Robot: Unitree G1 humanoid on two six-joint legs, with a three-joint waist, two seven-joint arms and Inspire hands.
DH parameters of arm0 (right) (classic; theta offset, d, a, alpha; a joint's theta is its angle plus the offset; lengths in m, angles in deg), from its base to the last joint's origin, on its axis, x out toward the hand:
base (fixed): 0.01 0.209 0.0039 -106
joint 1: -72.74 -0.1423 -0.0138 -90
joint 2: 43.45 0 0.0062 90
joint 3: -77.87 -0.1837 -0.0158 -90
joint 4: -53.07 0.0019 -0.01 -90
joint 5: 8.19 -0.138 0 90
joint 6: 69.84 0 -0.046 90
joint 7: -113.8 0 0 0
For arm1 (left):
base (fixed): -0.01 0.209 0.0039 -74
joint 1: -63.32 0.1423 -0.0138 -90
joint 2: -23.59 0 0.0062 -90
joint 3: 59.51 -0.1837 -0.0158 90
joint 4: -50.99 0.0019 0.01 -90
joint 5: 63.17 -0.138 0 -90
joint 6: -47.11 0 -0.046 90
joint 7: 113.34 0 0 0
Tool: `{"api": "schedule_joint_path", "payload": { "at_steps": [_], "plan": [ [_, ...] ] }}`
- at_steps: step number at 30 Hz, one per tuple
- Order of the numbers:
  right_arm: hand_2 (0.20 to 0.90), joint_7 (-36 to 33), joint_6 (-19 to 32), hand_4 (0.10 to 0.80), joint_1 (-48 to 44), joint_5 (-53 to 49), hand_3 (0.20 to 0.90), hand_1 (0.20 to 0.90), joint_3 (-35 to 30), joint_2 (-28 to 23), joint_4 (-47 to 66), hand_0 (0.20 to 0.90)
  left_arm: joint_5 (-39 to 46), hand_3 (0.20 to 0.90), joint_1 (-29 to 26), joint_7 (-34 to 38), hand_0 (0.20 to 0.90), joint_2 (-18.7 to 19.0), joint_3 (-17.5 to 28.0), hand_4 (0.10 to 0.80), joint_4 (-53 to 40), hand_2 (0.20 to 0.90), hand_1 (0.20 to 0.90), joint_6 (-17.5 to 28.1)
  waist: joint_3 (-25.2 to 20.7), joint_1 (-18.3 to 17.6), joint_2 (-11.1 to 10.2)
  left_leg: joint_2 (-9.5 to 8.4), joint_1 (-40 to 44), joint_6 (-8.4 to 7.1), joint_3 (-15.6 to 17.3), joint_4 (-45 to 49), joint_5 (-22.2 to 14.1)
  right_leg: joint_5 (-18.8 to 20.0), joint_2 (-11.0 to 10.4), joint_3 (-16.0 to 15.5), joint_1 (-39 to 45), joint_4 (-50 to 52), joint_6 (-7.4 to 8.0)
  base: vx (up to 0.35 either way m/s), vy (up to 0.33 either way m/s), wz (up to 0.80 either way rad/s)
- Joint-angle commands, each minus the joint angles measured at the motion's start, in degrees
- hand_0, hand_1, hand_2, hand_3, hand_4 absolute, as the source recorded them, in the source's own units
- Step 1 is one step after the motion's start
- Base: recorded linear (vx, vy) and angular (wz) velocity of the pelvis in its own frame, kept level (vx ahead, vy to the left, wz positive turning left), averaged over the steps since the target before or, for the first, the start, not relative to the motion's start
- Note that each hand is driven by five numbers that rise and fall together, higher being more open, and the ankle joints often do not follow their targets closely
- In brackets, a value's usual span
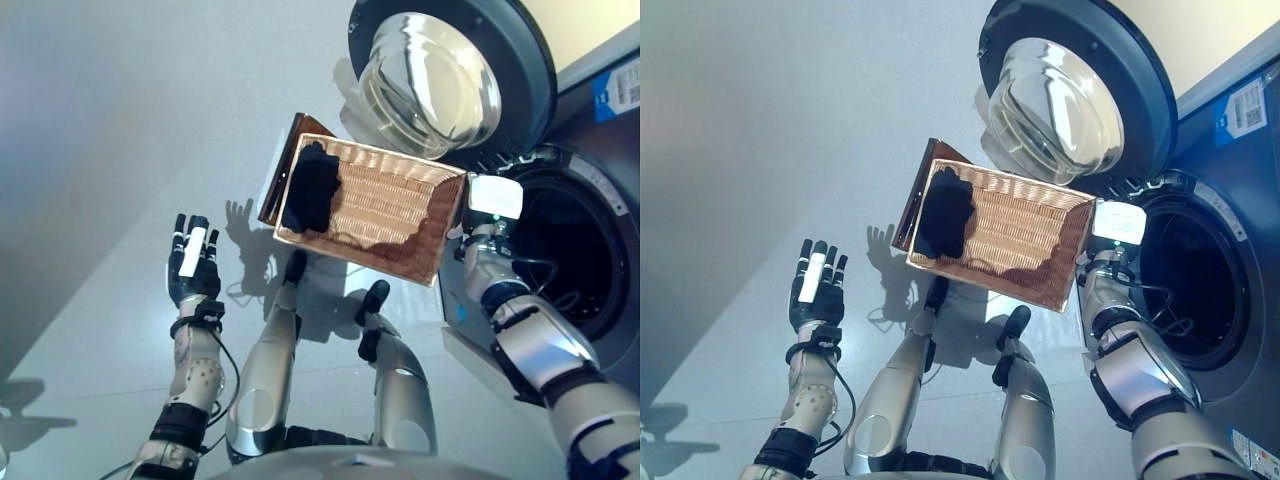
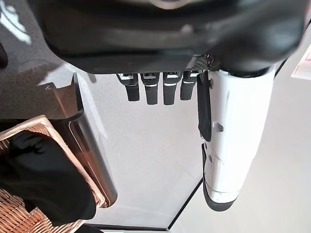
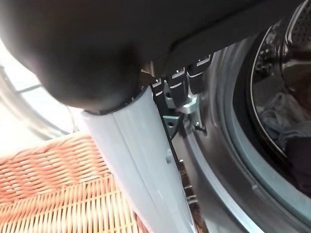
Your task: Pick up the clothes and place them into the washing machine
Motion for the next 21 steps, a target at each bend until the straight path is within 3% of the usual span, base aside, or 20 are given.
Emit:
{"api": "schedule_joint_path", "payload": {
  "at_steps": [1,21],
  "plan": [
    [0.9,-3.52,5.25,0.8,-4.62,3.58,0.9,0.9,3.37,5.94,1.92,0.9,-2.4,0.9,1.45,-0.91,0.9,2.69,-1.51,0.8,-4.4,0.9,0.9,2.9,-4.85,1.84,-0.6,-2.53,0.38,-0.41,1.99,-4.46,1.59,-4.72,-3.0,0.89,1.83,2.89,3.86,0.026,0.009,-0.09],
    [0.9,-1.94,5.93,0.8,2.51,0.75,0.9,0.9,-1.24,-2.7,-1.65,0.9,-0.82,0.9,4.69,-2.73,0.9,1.66,0.42,0.8,-2.65,0.9,0.9,2.5,-8.85,-2.27,-0.08,-0.93,5.95,-0.15,5.13,-4.93,-0.72,-4.68,-1.19,4.4,4.77,1.26,3.96,0.033,-0.022,-0.08]
  ]
}}
